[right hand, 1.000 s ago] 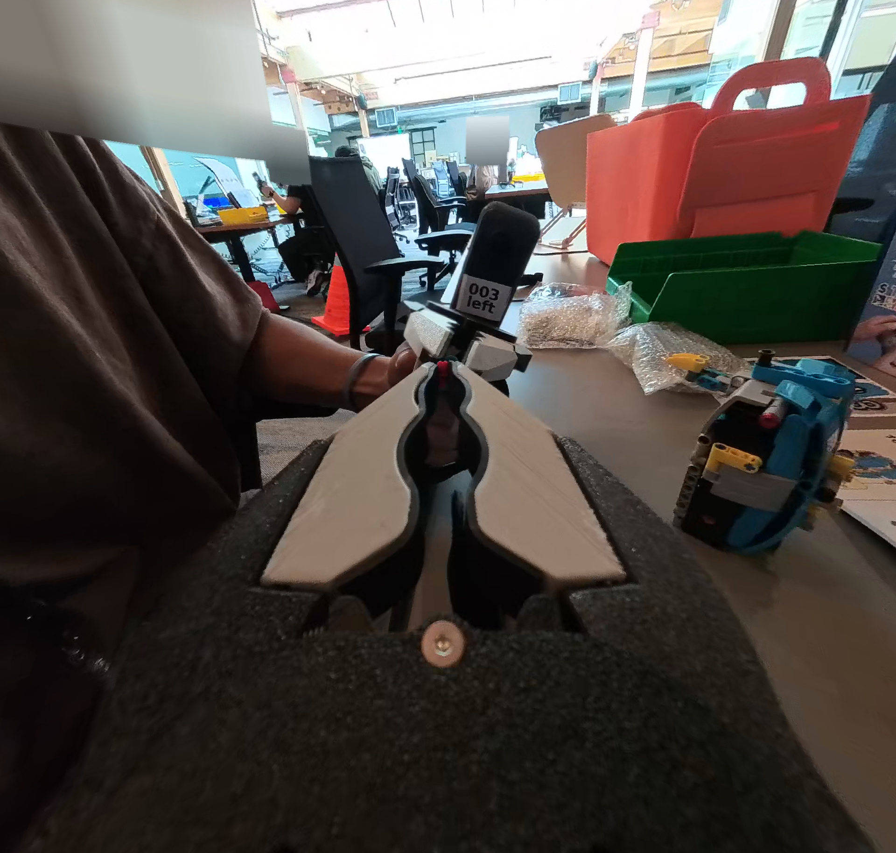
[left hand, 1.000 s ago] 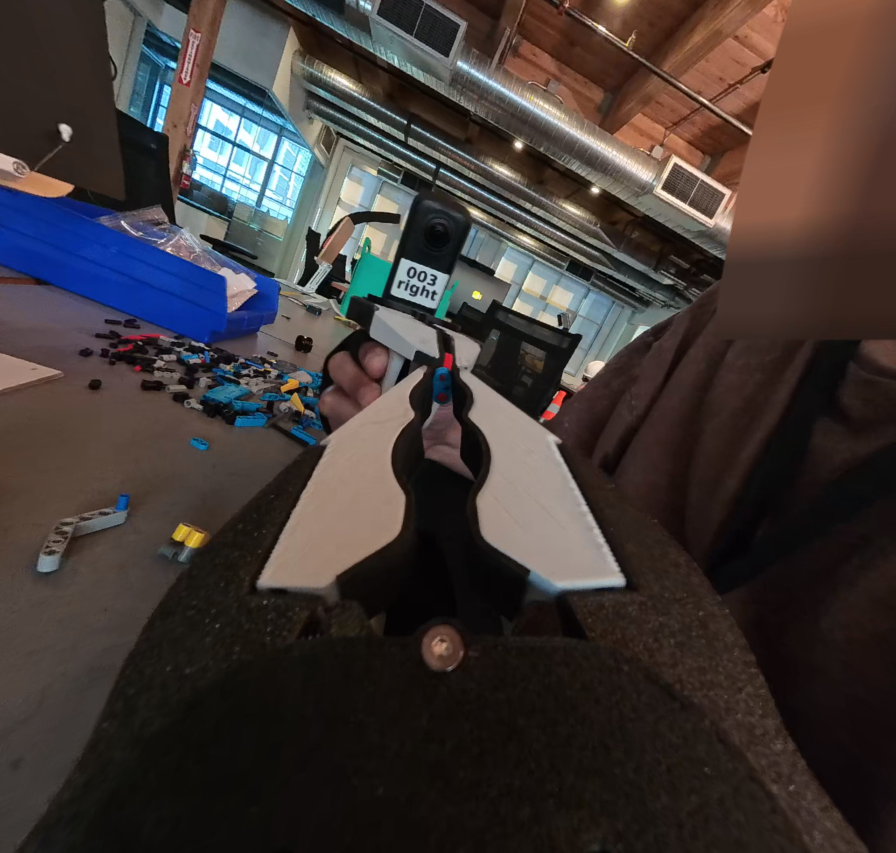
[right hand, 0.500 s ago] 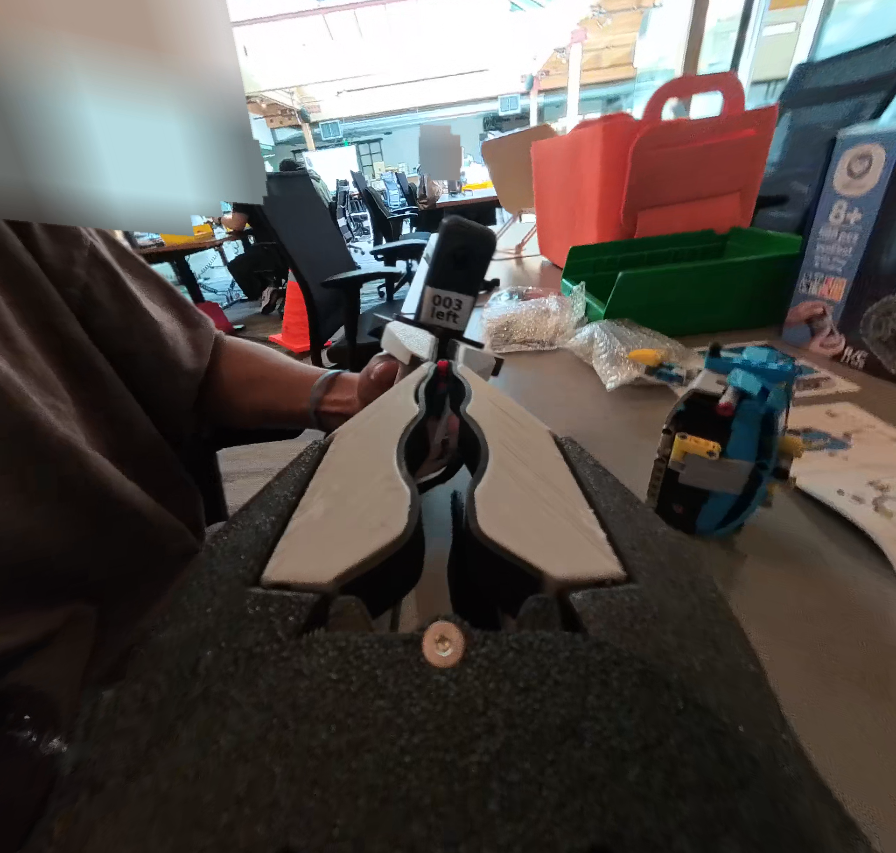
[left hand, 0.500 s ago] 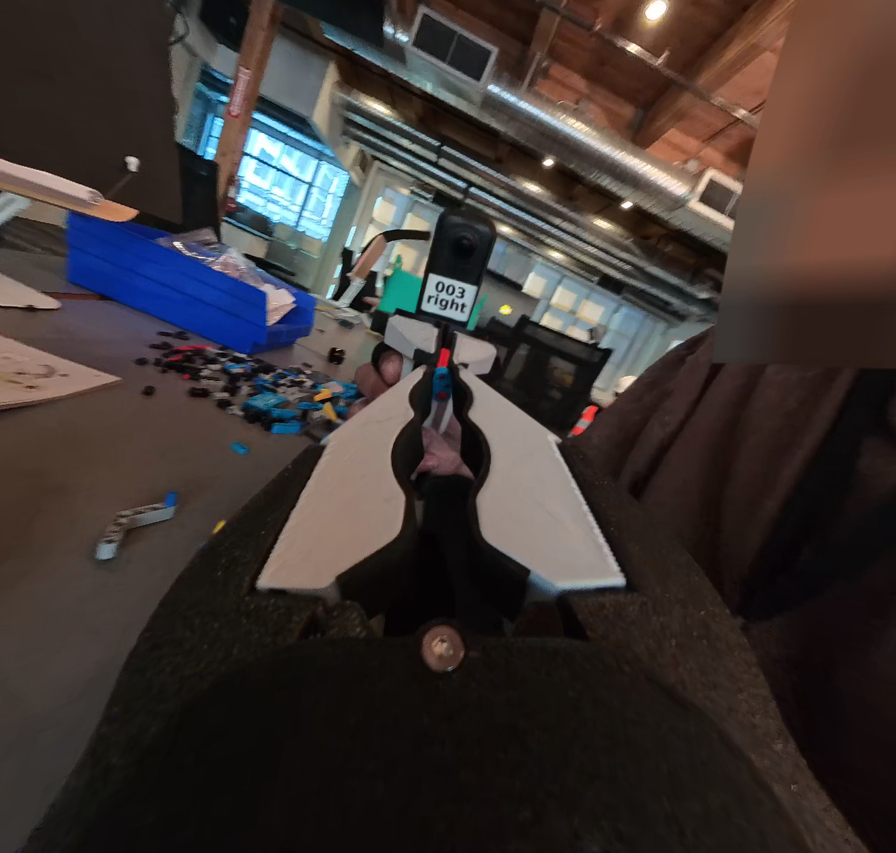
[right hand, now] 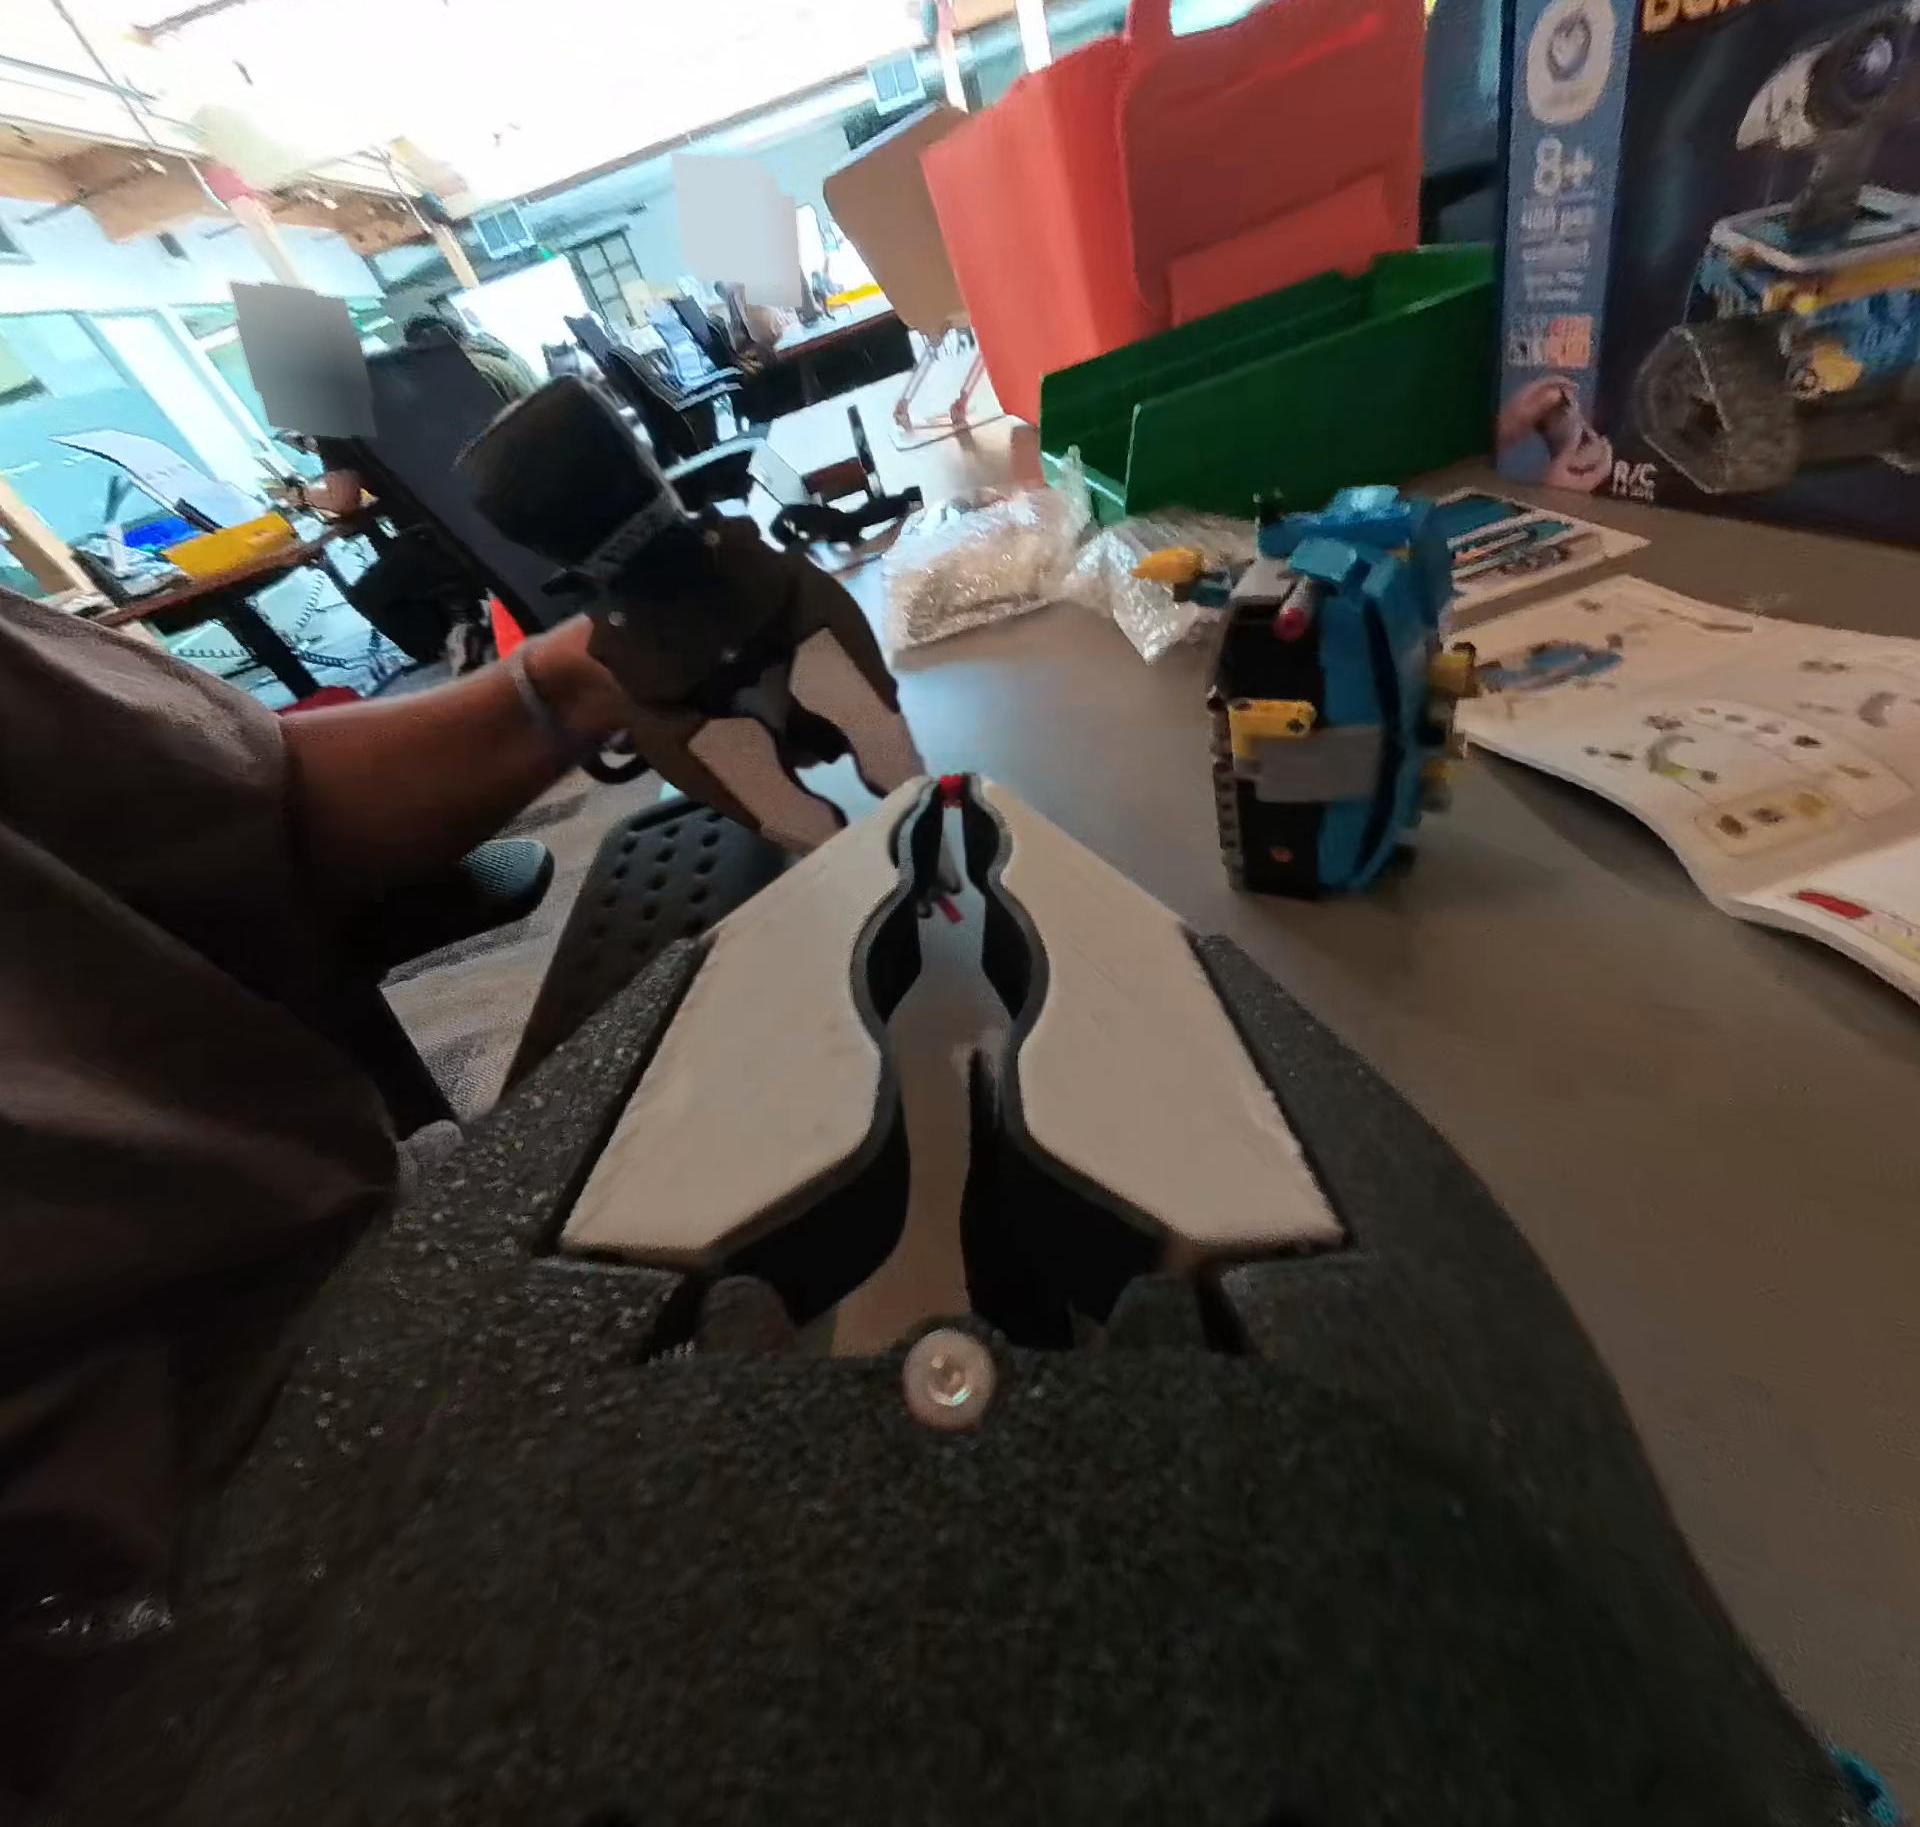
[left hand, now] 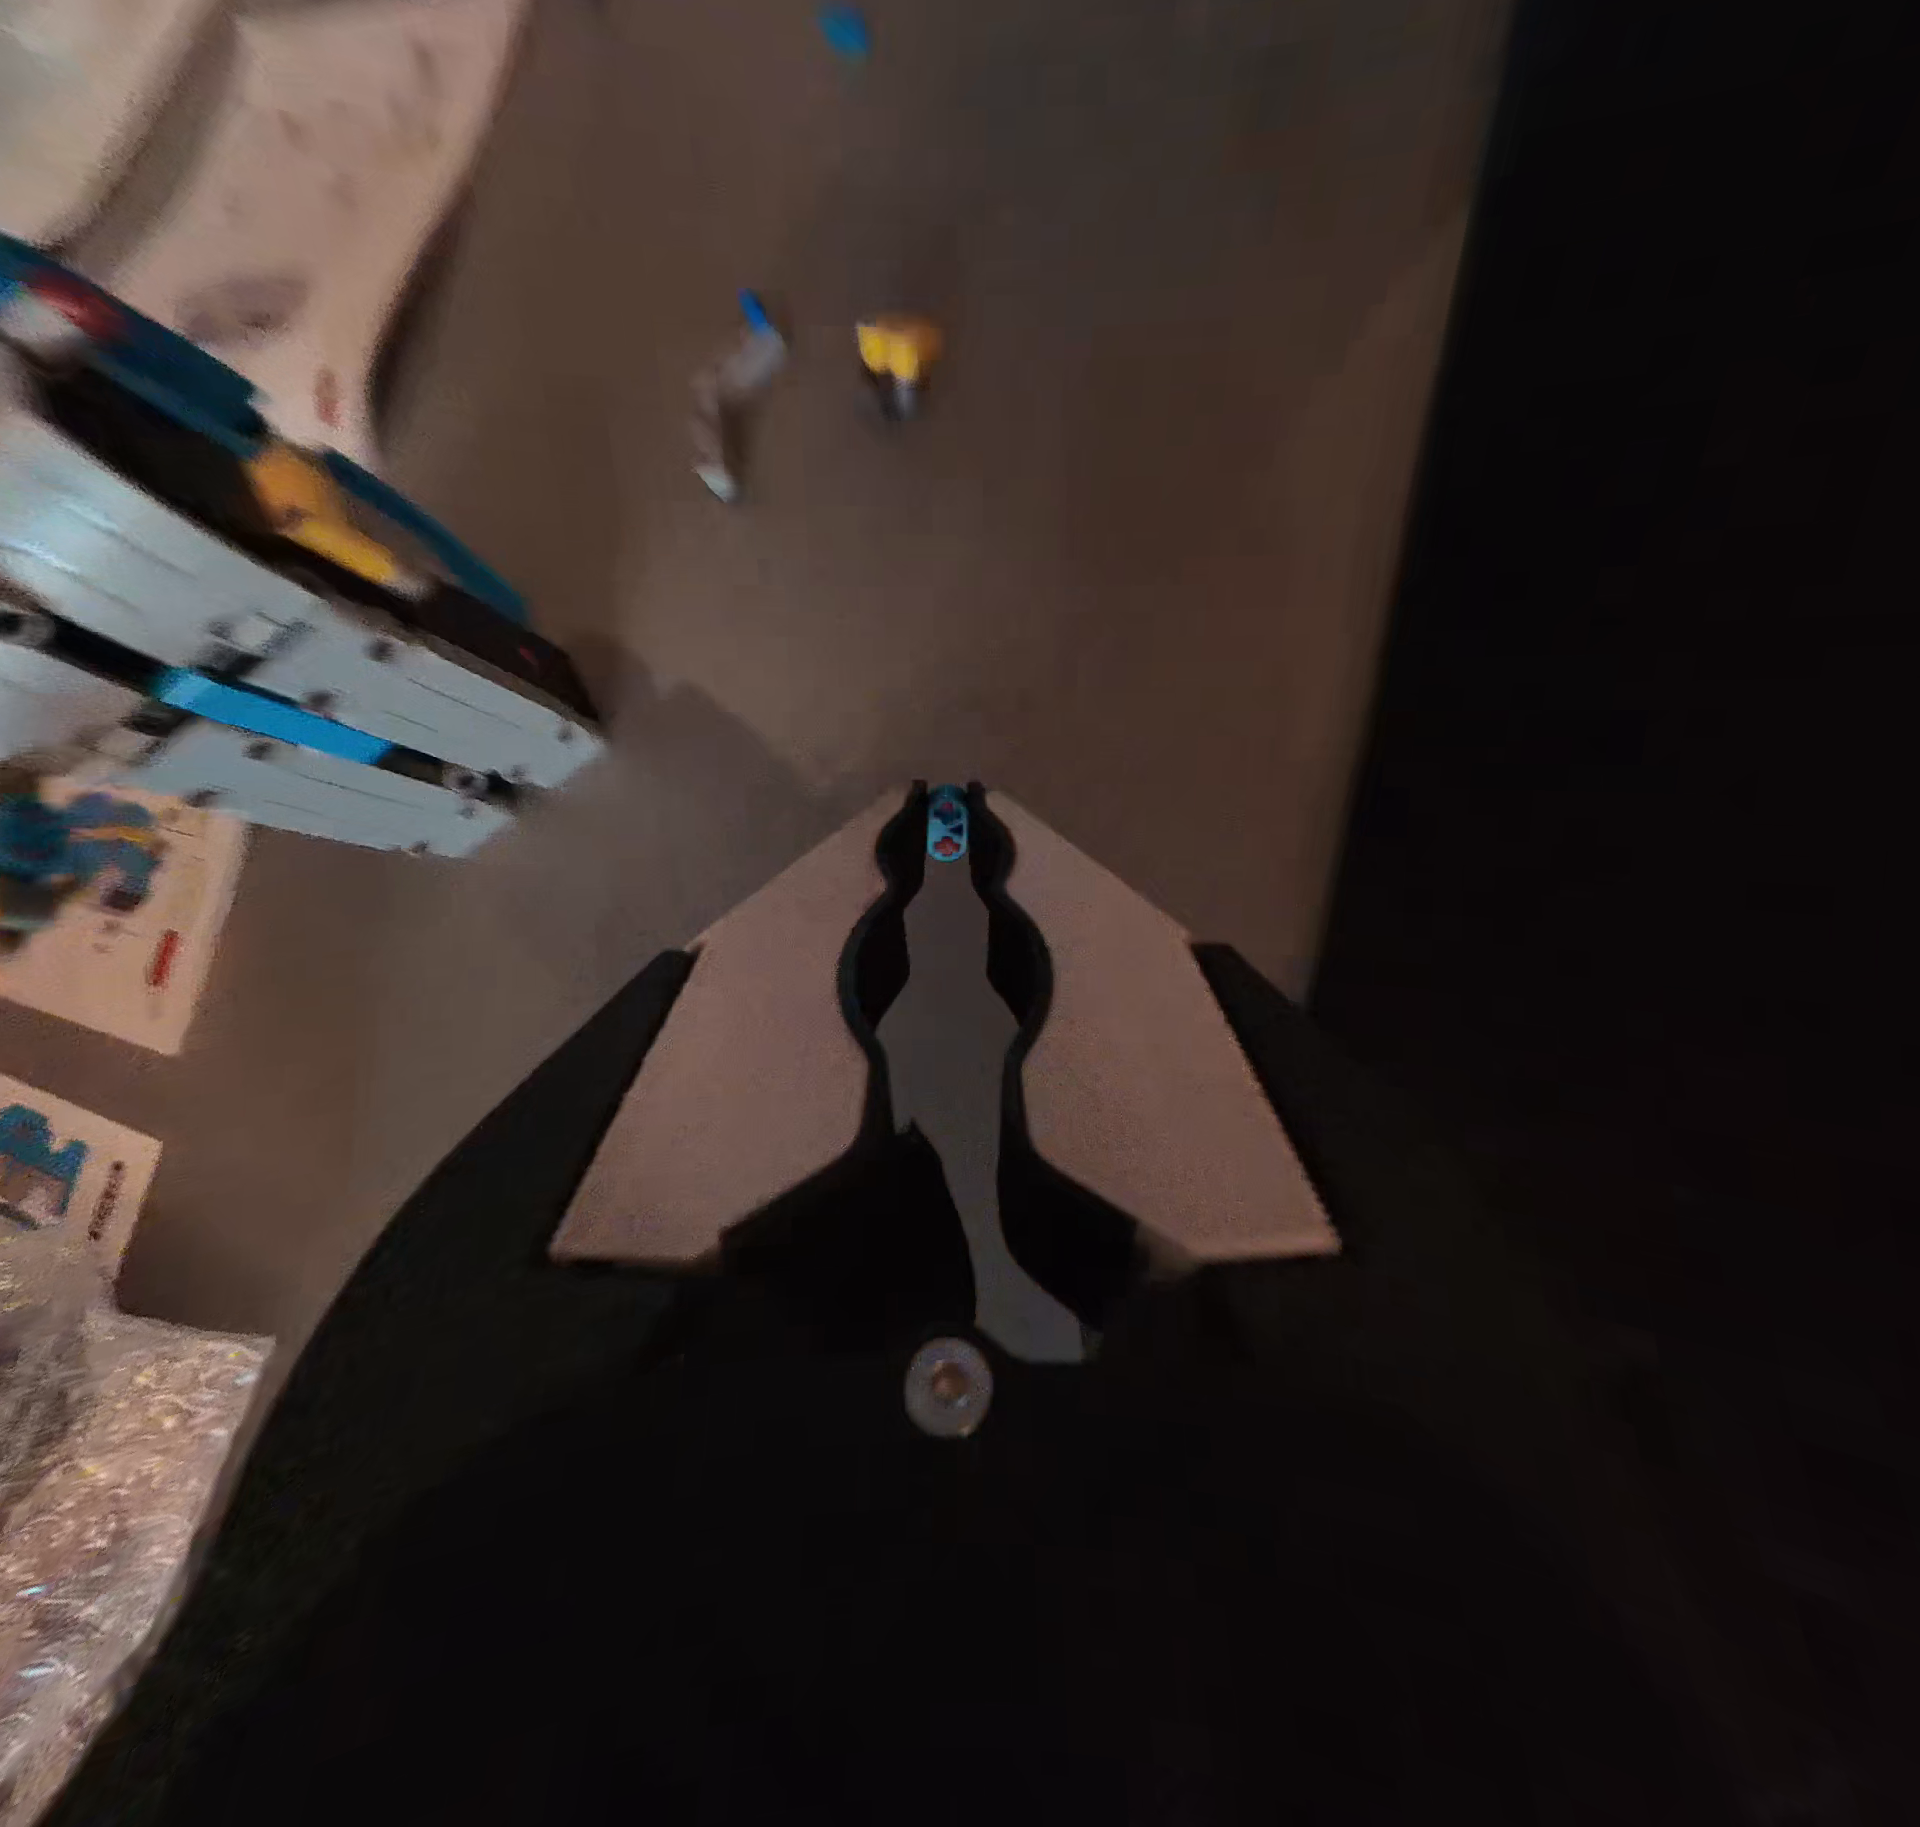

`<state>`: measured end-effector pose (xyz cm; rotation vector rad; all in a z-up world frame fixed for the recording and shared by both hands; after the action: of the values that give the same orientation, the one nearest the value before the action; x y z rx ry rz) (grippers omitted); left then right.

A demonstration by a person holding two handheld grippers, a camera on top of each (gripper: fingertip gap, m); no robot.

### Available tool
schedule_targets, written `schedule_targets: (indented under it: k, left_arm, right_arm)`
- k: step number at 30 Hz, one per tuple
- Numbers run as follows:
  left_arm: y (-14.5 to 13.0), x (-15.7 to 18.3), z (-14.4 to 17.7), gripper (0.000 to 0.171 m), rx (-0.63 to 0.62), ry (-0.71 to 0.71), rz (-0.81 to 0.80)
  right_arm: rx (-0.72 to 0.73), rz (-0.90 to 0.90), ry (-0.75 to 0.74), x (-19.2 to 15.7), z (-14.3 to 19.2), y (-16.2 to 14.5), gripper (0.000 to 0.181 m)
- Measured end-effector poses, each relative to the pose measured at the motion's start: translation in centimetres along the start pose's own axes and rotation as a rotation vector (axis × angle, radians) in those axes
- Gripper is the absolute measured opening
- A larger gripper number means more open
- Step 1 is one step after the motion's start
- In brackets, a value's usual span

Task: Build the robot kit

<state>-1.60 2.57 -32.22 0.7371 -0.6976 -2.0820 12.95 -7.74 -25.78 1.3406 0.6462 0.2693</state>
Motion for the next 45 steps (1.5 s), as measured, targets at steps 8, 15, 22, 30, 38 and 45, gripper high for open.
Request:
schedule_targets:
  k: [8,15,22,30,38,45]
  left_arm:
    - [-1.9,0.6,-1.5,0.007,-0.024,-0.064,0.056]
    - [-2.6,0.5,-0.9,0.015,0.000,-0.061,0.114]
    - [-2.8,0.3,-0.3,0.018,0.048,-0.097,0.170]
    - [-2.8,-0.2,0.2,0.024,-0.037,-0.011,0.228]
    - [-0.2,1.3,1.3,0.031,-0.126,0.264,0.674]
    - [-1.1,1.5,-1.0,0.039,-0.233,0.341,0.722]
  right_arm:
    - [-0.035,0.009,0.016,-0.5,-0.7,-0.9,0.004]
    - [-0.047,-0.015,0.040,-0.5,-0.9,-1.2,0.004]
    - [-0.061,-0.023,0.055,-0.6,-1.1,-1.4,0.004]
    - [-0.065,-0.030,0.058,-0.5,-1.1,-1.5,0.004]
    - [-0.058,-0.041,0.052,-0.2,-0.9,-1.6,0.004]
    - [-0.033,-0.072,0.085,-0.4,-0.6,-1.2,0.004]
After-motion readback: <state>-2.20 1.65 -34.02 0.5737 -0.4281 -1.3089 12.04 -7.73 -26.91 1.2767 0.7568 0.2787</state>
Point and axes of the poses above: each gripper's, where its closed fingertips meet, z back along the fingers, y out of its top, x = y × z across the jaws, the point moved 6 cm from there along z, back along the fingers
